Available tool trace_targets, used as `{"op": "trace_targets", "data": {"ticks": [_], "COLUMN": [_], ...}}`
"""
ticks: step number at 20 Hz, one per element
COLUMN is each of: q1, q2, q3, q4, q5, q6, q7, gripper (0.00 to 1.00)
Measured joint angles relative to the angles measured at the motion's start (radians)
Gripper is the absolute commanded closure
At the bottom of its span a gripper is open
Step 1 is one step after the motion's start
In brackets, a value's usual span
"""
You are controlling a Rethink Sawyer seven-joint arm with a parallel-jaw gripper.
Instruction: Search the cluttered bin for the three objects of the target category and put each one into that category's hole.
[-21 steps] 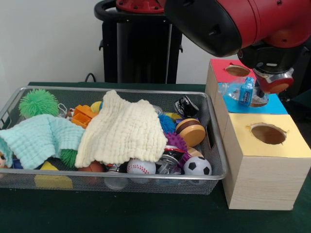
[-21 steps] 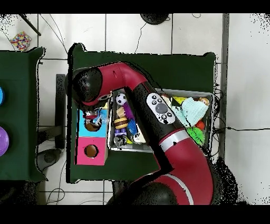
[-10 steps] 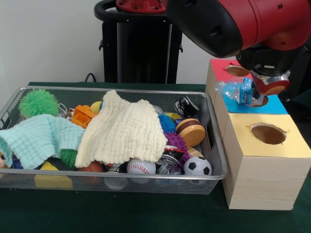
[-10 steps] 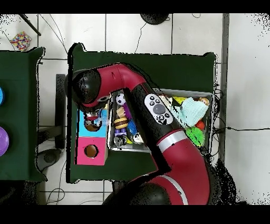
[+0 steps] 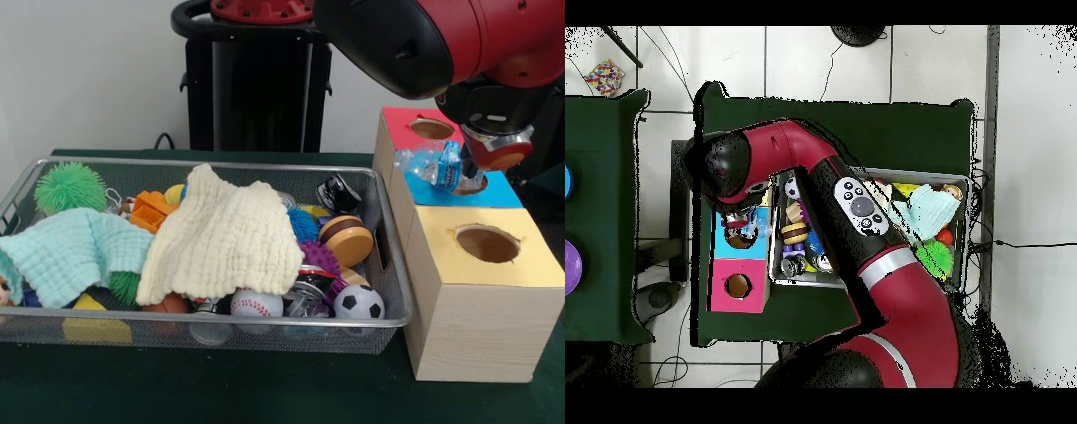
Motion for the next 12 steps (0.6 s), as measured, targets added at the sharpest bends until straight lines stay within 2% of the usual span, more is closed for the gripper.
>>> {"op": "trace_targets", "data": {"ticks": [5,6,12], "q1": [0.0,0.0,0.0], "q2": [0.0,0.0,0.0], "q3": [0.0,0.0,0.0], "q4": [0.0,0.0,0.0], "q5": [0.0,0.0,-0.004], "q6": [0.0,0.0,0.0], "q7": [0.0,0.0,0.0], "gripper": [1.0,0.0,0.0]}}
